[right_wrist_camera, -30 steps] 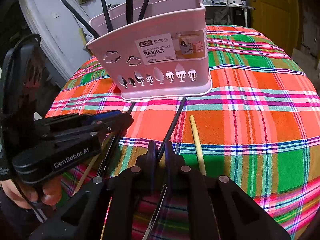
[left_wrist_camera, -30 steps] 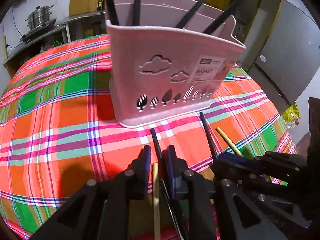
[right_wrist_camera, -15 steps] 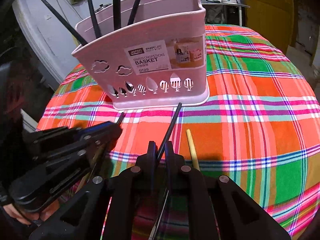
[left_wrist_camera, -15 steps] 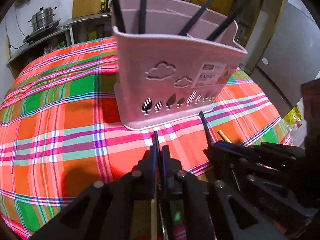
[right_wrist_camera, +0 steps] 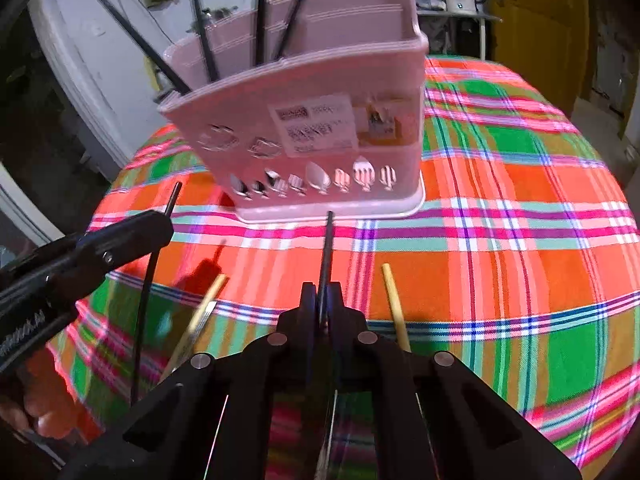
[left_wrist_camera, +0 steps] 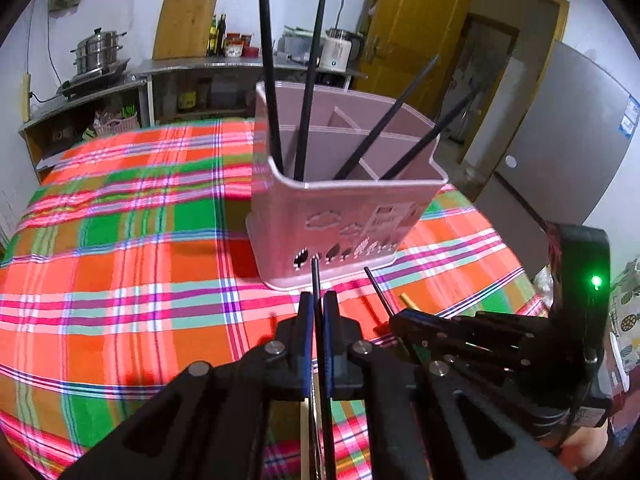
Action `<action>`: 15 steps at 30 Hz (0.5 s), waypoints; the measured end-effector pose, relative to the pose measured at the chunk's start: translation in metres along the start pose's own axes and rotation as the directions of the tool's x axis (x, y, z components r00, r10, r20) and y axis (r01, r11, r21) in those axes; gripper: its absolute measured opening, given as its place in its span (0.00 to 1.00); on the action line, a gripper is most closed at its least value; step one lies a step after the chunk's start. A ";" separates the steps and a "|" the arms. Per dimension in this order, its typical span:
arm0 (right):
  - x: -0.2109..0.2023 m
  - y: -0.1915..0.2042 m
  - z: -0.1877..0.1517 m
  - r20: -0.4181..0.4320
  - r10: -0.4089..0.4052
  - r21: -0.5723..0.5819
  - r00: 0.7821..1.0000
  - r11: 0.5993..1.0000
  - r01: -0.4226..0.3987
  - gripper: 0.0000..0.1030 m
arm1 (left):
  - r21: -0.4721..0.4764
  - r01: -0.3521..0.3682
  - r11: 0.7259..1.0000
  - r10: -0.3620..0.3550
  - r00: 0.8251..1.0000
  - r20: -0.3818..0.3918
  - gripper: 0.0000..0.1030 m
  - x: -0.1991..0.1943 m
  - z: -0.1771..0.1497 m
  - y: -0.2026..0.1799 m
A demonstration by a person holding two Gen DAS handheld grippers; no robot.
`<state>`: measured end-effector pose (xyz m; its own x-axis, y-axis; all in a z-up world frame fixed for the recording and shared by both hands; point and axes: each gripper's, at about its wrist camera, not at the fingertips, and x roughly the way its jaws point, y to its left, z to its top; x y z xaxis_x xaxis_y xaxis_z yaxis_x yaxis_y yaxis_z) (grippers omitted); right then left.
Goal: Organize utensils
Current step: 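Lift both held black chopsticks up over the pink basket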
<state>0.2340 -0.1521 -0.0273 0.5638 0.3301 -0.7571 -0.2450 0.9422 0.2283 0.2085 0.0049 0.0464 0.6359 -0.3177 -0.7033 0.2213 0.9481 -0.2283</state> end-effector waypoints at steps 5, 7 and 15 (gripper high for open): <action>-0.036 0.013 0.005 0.084 0.021 -0.040 0.996 0.999 -0.017 0.05 | 0.017 0.009 1.000 -0.009 0.999 0.045 0.05 -0.027 0.008 -0.004; -0.052 0.017 0.008 0.120 0.035 -0.050 0.992 0.998 -0.029 0.05 | 0.022 0.016 1.000 -0.017 0.997 0.069 0.04 -0.039 0.013 -0.006; -0.114 0.032 0.021 0.269 0.063 -0.091 0.961 0.995 -0.040 0.04 | 0.062 0.015 0.998 -0.026 0.983 0.180 0.04 -0.090 0.035 -0.018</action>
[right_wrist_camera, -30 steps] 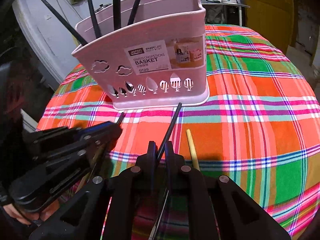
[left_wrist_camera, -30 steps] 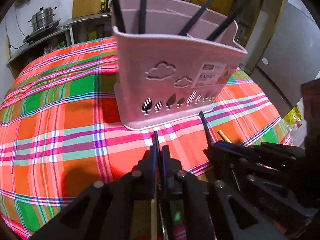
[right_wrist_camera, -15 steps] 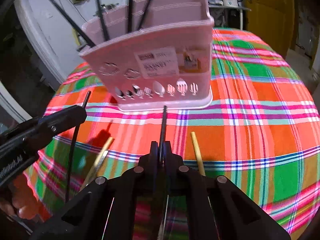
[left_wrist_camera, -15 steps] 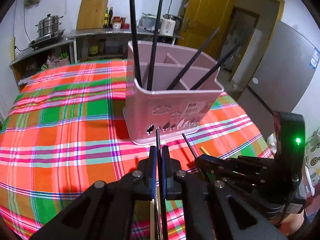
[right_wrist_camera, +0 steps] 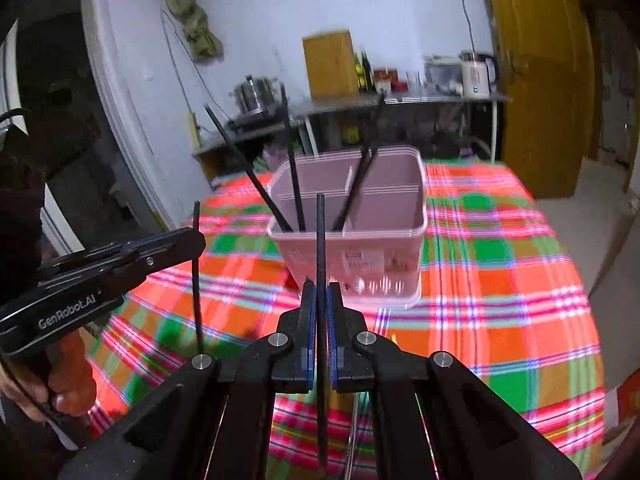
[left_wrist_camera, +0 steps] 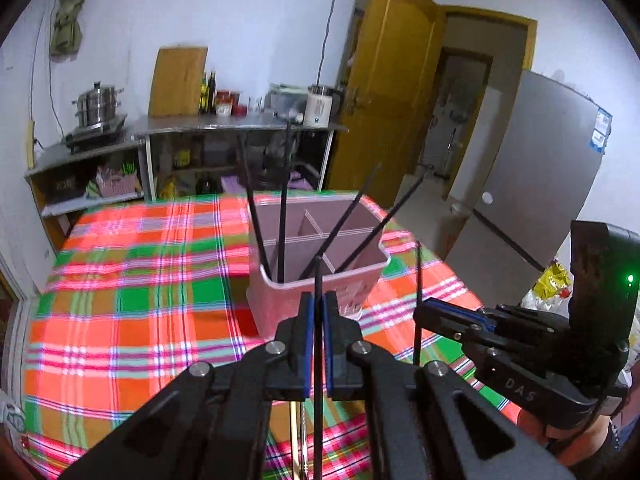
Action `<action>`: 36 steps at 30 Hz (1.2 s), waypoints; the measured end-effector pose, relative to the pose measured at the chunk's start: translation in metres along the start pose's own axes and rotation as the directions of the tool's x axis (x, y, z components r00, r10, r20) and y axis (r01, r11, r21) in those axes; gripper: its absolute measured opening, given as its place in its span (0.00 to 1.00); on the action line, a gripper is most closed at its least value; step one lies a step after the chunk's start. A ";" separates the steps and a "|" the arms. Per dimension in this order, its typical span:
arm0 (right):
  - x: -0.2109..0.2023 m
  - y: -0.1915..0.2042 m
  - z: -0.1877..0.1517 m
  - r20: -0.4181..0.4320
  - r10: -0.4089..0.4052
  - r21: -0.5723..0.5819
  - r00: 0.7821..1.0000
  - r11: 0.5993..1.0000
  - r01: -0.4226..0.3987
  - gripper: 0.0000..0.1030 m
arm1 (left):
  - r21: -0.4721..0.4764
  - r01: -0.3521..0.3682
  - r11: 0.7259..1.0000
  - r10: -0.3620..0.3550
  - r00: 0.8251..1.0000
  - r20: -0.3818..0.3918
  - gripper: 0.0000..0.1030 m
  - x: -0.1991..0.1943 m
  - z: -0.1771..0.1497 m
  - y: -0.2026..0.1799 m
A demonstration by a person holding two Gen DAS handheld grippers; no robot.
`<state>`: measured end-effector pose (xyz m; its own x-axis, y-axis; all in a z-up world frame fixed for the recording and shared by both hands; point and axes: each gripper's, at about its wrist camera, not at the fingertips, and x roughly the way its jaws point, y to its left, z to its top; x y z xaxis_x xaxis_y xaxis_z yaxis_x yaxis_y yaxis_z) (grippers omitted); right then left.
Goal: Organize utensils
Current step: 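Lift both held black chopsticks up over the pink basket, then lower both black chopsticks into the pink basket and open both tools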
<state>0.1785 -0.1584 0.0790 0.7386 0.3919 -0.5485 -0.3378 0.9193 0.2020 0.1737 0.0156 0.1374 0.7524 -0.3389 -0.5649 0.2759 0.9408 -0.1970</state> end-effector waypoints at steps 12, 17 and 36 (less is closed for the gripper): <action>-0.040 0.007 0.019 0.106 -0.001 -0.032 0.994 0.999 0.005 0.04 | 0.042 -0.010 0.999 0.009 0.999 0.042 0.04 -0.017 0.025 -0.013; -0.046 0.005 0.028 0.124 0.000 -0.035 0.992 0.999 0.005 0.03 | 0.043 -0.007 0.999 0.006 0.999 0.034 0.04 -0.016 0.035 -0.015; -0.061 0.005 0.117 0.303 0.046 -0.040 0.952 0.999 -0.035 0.00 | 0.018 -0.022 1.000 0.019 0.988 0.154 0.04 -0.038 0.124 -0.008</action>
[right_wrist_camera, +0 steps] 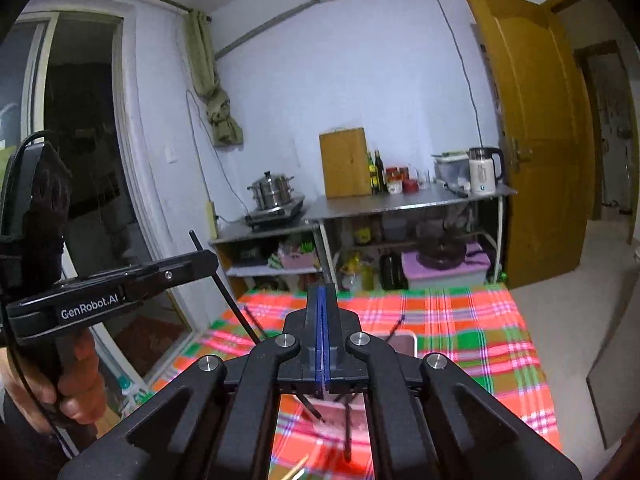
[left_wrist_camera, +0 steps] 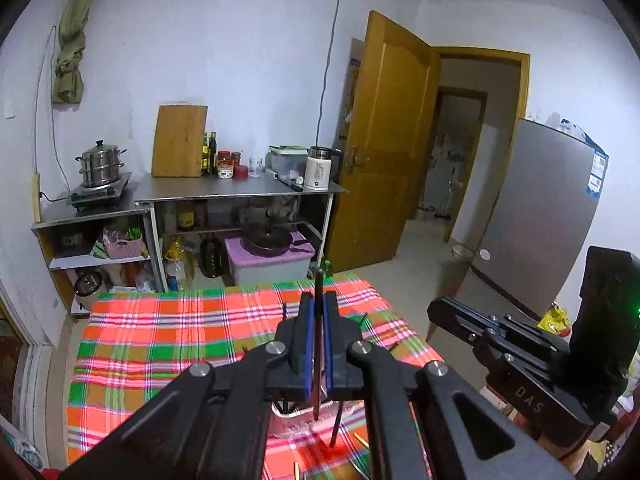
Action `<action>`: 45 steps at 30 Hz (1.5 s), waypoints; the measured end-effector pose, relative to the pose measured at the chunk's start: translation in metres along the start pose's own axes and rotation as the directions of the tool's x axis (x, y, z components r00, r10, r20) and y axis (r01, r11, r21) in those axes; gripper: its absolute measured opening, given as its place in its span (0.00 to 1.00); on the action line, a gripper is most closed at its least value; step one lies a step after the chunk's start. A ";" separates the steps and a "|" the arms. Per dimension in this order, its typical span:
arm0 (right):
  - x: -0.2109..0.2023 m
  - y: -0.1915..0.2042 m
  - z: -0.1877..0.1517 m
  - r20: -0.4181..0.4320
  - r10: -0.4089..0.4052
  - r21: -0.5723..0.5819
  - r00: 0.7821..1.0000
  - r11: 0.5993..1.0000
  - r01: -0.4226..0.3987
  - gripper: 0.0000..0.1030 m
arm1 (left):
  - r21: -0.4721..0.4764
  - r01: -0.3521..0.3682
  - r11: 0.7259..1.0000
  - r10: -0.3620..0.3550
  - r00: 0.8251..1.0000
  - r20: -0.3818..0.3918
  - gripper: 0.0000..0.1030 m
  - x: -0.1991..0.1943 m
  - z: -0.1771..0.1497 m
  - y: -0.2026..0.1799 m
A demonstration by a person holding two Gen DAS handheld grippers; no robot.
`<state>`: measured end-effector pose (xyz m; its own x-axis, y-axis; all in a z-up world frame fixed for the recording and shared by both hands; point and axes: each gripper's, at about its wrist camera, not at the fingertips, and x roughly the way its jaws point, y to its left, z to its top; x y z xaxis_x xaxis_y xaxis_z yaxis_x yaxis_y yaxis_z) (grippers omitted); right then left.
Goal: Organize utensils
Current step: 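Lower both black chopsticks into the pink basket and open both tools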
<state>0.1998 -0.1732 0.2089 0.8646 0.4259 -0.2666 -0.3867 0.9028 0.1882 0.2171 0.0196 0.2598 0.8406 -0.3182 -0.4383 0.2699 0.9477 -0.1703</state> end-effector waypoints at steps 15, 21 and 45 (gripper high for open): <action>0.037 -0.011 -0.071 -0.184 0.062 -0.023 0.981 0.997 -0.067 0.02 | -0.009 0.013 1.000 -0.013 1.000 -0.025 0.04 0.004 -0.019 0.017; 0.068 -0.020 -0.121 -0.325 0.102 0.059 0.940 0.994 -0.088 0.16 | -0.028 0.006 1.000 -0.008 0.999 -0.043 0.04 -0.001 -0.038 0.028; 0.098 -0.015 -0.116 -0.384 0.078 0.052 0.920 0.997 -0.063 0.05 | -0.036 0.036 0.999 -0.039 0.996 -0.079 0.04 0.010 -0.043 0.038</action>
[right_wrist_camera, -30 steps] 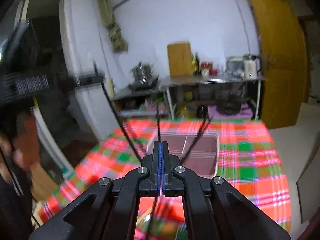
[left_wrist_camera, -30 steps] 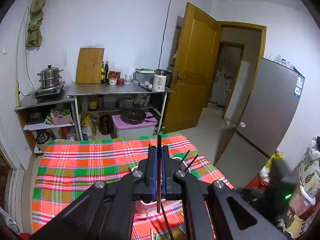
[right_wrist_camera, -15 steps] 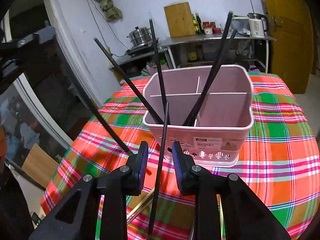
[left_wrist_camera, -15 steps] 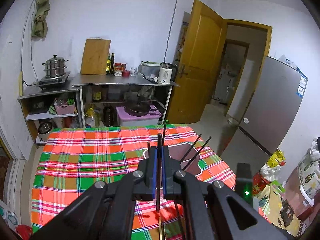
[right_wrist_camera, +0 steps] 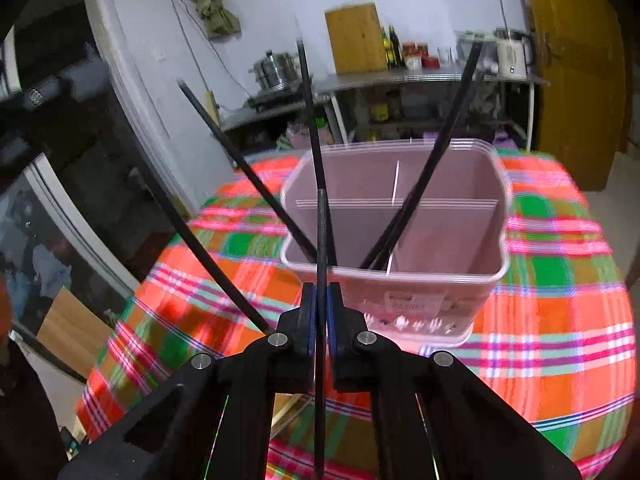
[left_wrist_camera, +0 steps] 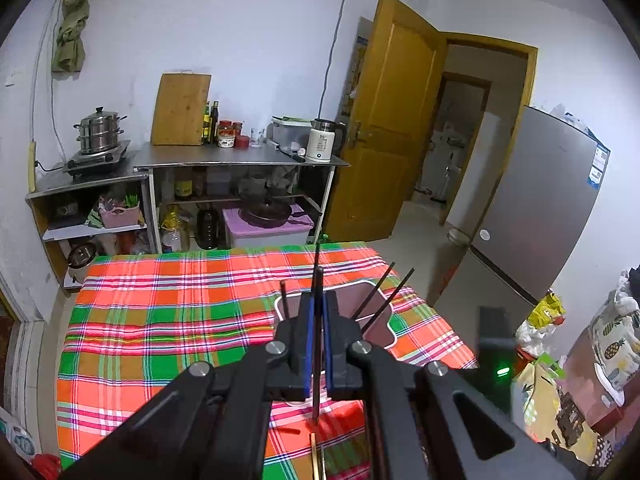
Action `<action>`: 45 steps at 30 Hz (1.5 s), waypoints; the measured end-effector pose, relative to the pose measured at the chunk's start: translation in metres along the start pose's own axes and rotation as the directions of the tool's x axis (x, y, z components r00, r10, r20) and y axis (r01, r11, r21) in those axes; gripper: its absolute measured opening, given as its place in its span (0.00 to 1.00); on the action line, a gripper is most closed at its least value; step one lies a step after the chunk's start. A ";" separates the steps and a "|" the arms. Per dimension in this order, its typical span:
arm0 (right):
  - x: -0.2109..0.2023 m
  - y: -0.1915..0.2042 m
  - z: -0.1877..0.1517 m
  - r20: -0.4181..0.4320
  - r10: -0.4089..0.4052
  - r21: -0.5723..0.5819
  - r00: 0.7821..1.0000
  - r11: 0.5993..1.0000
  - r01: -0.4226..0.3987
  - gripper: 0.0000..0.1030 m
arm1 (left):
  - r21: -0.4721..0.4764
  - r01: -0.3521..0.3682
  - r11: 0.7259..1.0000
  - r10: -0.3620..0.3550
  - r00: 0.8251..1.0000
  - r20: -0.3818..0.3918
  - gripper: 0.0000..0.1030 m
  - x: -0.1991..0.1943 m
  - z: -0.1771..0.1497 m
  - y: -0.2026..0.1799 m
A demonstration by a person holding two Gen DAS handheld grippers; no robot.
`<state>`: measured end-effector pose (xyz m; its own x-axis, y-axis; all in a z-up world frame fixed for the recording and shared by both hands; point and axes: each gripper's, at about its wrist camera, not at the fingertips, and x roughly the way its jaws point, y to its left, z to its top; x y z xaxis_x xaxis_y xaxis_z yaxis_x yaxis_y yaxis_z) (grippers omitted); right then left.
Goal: Organize utensils
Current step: 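Lower both black chopsticks into the pink basket and open both tools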
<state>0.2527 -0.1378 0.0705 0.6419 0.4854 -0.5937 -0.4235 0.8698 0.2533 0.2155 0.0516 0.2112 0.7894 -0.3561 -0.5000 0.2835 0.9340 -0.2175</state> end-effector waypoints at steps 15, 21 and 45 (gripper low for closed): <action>-0.107 0.028 0.069 0.361 -0.049 -0.063 0.931 0.995 0.077 0.04 | 0.025 0.026 0.999 -0.029 0.995 0.097 0.04 -0.023 0.051 -0.021; -0.105 0.023 0.084 0.385 -0.057 -0.056 0.921 0.995 0.085 0.04 | 0.012 0.007 1.000 -0.008 0.996 0.093 0.04 -0.004 0.061 -0.014; -0.048 -0.013 0.041 0.216 -0.080 0.004 0.973 0.997 0.081 0.14 | -0.026 -0.030 0.999 0.031 0.999 0.013 0.21 0.053 0.005 0.008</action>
<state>0.2535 -0.1689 0.1268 0.7965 0.4220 -0.4331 -0.3675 0.9066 0.2076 0.2623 0.0405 0.1877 0.8048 -0.3268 -0.4955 0.2451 0.9433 -0.2241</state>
